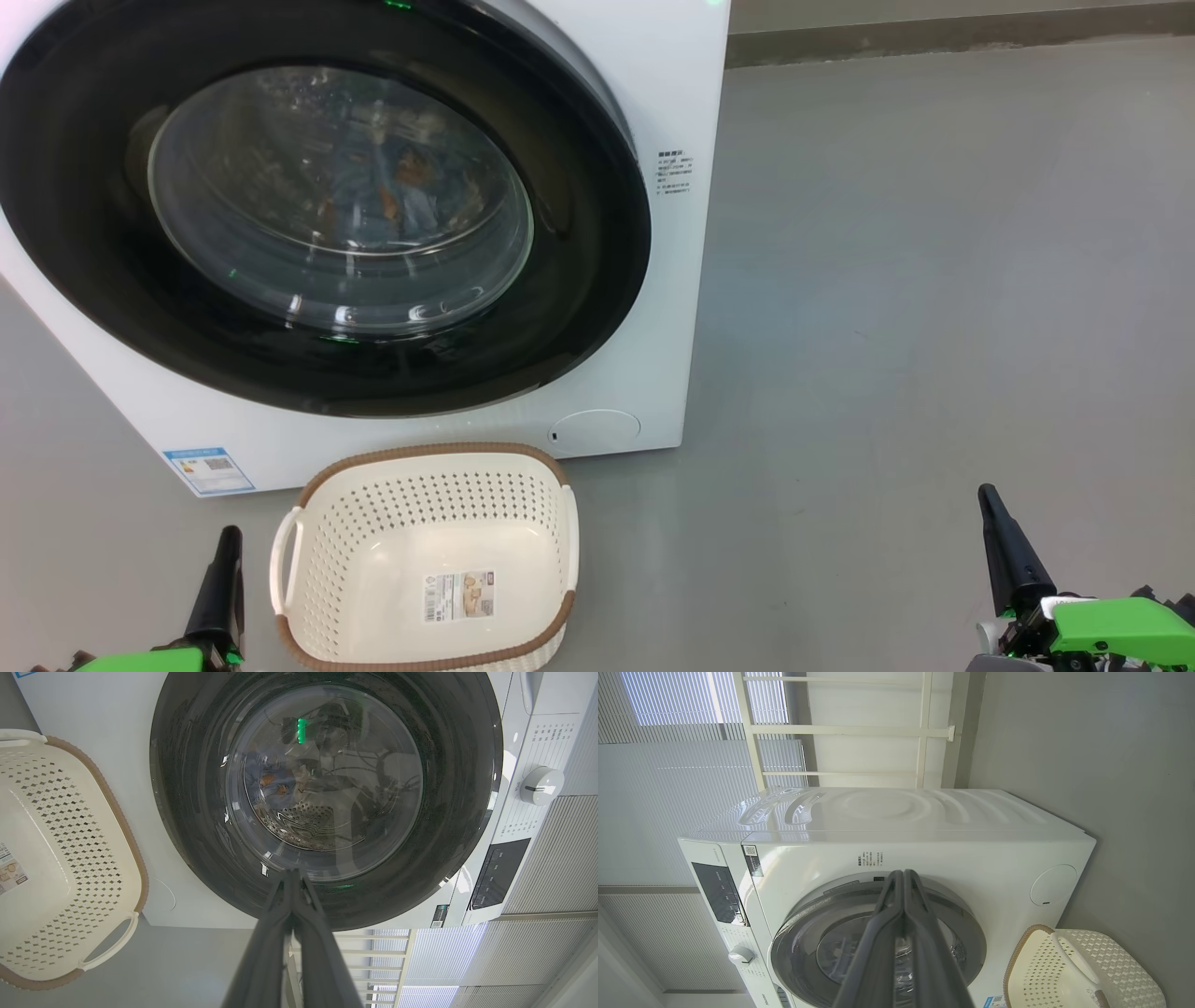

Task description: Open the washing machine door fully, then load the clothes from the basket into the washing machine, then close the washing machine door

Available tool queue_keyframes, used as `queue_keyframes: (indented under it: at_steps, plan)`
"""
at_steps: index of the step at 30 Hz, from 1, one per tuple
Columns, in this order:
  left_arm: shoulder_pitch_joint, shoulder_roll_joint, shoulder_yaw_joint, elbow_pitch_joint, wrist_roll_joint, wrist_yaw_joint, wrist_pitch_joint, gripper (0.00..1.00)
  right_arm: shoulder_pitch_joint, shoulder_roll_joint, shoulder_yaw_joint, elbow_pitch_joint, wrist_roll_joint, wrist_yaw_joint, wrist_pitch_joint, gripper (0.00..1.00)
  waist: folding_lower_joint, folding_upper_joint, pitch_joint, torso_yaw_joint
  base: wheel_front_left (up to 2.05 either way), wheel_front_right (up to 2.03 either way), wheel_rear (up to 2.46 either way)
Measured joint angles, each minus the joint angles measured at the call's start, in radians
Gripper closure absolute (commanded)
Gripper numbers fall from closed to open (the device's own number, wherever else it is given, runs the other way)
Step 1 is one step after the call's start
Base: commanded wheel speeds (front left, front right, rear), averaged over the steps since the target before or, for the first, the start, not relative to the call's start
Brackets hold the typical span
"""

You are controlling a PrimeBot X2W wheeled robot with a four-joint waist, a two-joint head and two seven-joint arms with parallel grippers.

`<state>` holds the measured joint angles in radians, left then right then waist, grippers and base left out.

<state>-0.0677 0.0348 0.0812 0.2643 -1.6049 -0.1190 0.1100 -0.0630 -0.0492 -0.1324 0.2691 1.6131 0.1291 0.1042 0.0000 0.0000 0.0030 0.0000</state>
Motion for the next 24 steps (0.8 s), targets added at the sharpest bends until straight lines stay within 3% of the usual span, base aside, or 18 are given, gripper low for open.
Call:
queue_keyframes:
  at_steps: [24]
  plan:
    - [0.000,0.000,0.000,0.000,0.000,0.000,0.000,1.00,0.000,0.002,-0.002,0.000,0.000,0.000,0.000,1.00,0.0000,0.0000,0.000,0.000,0.00,0.00,0.00]
